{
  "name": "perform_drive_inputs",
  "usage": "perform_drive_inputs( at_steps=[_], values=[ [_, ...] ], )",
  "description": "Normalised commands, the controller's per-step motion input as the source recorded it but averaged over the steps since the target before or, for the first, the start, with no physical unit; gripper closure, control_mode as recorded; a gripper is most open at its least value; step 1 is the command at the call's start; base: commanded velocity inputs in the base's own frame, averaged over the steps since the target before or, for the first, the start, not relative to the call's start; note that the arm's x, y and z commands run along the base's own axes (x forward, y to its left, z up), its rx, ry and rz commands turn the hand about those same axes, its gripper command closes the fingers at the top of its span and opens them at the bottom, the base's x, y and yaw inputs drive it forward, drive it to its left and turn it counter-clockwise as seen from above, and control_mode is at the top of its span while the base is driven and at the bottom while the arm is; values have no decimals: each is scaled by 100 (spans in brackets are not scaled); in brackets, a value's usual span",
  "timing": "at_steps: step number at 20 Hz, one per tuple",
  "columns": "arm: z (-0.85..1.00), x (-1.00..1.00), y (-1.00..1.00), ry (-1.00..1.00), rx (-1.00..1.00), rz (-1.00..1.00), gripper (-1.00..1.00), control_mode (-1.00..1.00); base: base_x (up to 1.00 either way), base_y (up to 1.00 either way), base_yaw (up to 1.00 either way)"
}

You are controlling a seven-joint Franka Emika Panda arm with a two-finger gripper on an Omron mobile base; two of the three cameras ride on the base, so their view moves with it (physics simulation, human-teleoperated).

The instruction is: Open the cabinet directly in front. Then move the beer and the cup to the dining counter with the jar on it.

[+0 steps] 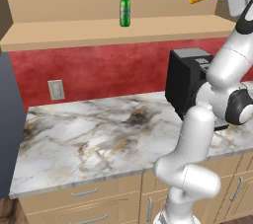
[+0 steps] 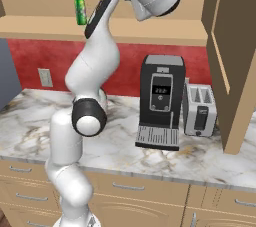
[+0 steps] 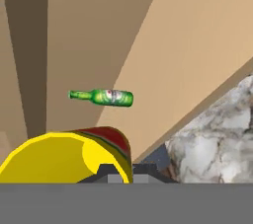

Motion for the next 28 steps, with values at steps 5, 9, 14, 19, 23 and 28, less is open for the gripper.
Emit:
perform_drive_inputs(
  at_steps=[5,9,14,19,23,28],
  values=[
    [-100,-100,11,-48,-1,0,100,-100,0,0,0],
    [-100,-100,15,-50,-6,0,100,-100,0,0,0],
    [-100,-100,30,-57,-8,0,100,-100,0,0,0],
    [-100,-100,69,-58,-17,0,100,-100,0,0,0],
    [-99,-100,95,-55,-25,1,100,-100,0,0,0],
    [-51,-100,68,-39,-23,0,100,-100,0,0,0]
  ],
)
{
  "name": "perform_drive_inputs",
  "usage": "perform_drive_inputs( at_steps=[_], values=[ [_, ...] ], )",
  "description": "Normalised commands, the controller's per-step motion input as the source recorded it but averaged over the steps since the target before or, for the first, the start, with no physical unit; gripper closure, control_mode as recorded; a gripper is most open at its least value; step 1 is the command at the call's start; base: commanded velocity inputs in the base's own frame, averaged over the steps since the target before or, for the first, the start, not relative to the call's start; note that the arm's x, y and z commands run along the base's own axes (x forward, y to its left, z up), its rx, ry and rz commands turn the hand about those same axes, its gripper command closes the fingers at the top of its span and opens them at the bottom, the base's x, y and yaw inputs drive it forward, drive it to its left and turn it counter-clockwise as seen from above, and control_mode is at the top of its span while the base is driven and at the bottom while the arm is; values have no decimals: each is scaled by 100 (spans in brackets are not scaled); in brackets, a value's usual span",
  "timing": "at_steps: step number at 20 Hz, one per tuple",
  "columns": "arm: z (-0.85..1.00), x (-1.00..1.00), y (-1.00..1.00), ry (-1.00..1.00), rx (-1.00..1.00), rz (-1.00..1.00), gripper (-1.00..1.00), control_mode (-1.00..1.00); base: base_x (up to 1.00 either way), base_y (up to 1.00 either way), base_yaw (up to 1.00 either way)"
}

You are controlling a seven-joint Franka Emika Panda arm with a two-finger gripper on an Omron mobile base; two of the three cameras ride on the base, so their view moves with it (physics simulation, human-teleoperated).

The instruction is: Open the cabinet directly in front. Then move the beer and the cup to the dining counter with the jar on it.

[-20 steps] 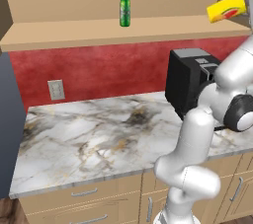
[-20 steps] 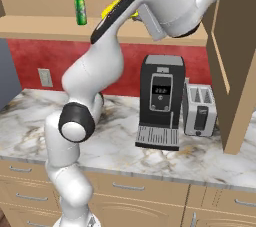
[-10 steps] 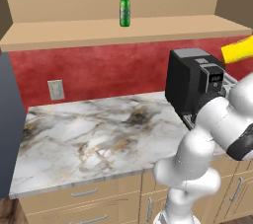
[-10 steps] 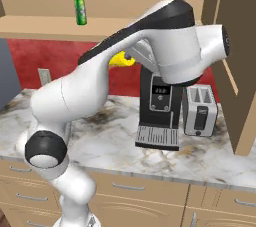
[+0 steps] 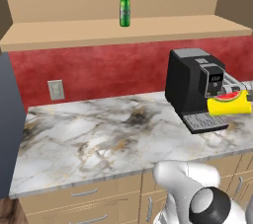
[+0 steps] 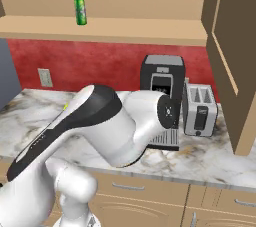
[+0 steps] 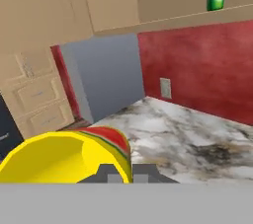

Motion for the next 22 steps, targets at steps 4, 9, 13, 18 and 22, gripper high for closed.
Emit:
perform_drive_inputs(
  at_steps=[4,9,13,18,22],
  values=[
    [-5,-66,13,-23,-25,0,100,-100,0,0,0],
    [0,-28,0,-20,-39,0,100,-100,0,0,0],
    [-2,-12,8,-12,-49,0,100,-100,0,0,0],
    [-1,-15,12,-12,-46,0,100,-100,0,0,0],
    [0,-4,6,-8,-35,1,100,-100,0,0,0]
  ],
)
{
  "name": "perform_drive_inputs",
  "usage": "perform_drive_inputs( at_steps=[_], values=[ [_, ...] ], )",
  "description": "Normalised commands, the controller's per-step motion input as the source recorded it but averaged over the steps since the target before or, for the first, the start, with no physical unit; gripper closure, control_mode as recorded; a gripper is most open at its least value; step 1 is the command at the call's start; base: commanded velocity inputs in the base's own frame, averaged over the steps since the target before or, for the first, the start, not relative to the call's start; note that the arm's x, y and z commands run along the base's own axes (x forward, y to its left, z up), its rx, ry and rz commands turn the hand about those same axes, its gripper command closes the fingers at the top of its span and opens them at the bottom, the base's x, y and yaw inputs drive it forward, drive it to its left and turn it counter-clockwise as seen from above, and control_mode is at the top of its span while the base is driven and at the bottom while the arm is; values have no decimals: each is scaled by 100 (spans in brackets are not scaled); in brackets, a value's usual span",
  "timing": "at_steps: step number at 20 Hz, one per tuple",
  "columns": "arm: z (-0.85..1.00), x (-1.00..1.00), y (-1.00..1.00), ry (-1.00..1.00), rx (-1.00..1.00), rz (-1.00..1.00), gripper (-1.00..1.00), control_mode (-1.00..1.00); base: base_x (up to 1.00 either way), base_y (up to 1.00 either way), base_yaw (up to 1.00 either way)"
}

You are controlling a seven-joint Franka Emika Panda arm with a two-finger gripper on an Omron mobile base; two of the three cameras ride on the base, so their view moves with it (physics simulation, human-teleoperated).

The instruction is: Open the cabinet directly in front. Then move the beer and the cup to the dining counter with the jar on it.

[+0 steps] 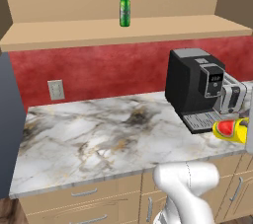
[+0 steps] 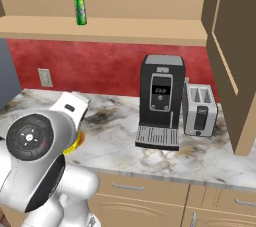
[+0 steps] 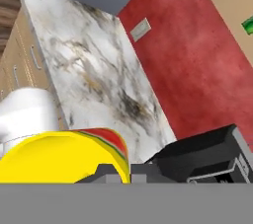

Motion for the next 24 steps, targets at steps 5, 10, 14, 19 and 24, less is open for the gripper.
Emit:
perform_drive_inputs(
  at_steps=[5,10,14,19,24],
  values=[
    [0,0,1,-14,-22,1,100,-100,0,0,0],
    [-16,0,1,-4,-10,2,100,-100,0,0,0],
    [-20,8,13,0,-9,3,100,-100,0,0,0],
    [-12,0,9,0,-9,6,100,-100,0,0,0],
    [-19,0,0,0,-4,9,100,-100,0,0,0]
  ],
)
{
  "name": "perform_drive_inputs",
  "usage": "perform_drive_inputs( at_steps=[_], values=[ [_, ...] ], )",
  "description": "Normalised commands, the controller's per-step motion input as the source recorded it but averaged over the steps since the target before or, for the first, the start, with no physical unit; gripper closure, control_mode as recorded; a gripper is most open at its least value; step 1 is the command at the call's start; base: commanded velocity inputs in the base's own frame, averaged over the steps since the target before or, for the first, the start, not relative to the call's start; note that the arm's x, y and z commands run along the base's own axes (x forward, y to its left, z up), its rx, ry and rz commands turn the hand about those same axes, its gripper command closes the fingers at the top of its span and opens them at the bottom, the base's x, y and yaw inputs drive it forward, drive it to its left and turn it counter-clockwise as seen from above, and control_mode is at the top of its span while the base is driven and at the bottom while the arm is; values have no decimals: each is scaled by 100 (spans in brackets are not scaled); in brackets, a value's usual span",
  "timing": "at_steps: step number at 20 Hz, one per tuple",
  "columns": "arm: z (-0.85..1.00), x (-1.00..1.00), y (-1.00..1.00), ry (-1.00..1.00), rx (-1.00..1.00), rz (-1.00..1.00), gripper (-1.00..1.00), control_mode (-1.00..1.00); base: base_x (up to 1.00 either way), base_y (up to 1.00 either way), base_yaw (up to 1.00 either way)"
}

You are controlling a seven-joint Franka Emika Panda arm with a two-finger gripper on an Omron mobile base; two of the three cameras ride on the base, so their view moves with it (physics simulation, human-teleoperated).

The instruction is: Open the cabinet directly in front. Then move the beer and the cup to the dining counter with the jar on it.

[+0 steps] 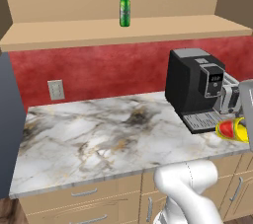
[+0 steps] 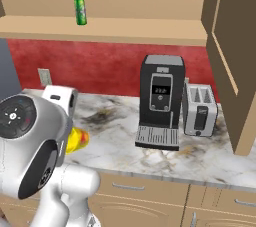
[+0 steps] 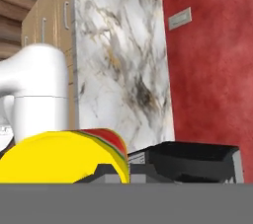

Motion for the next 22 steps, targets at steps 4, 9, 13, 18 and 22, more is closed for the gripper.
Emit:
perform_drive_inputs(
  at_steps=[4,9,13,18,22],
  values=[
    [-17,0,0,0,-5,8,100,-100,0,0,0],
    [-16,-4,0,-2,-4,7,100,-100,0,0,0],
    [0,0,0,0,0,0,100,100,-23,0,8],
    [0,0,0,0,0,0,100,100,-34,5,11],
    [0,0,0,0,0,0,100,100,-19,13,14]
  ],
)
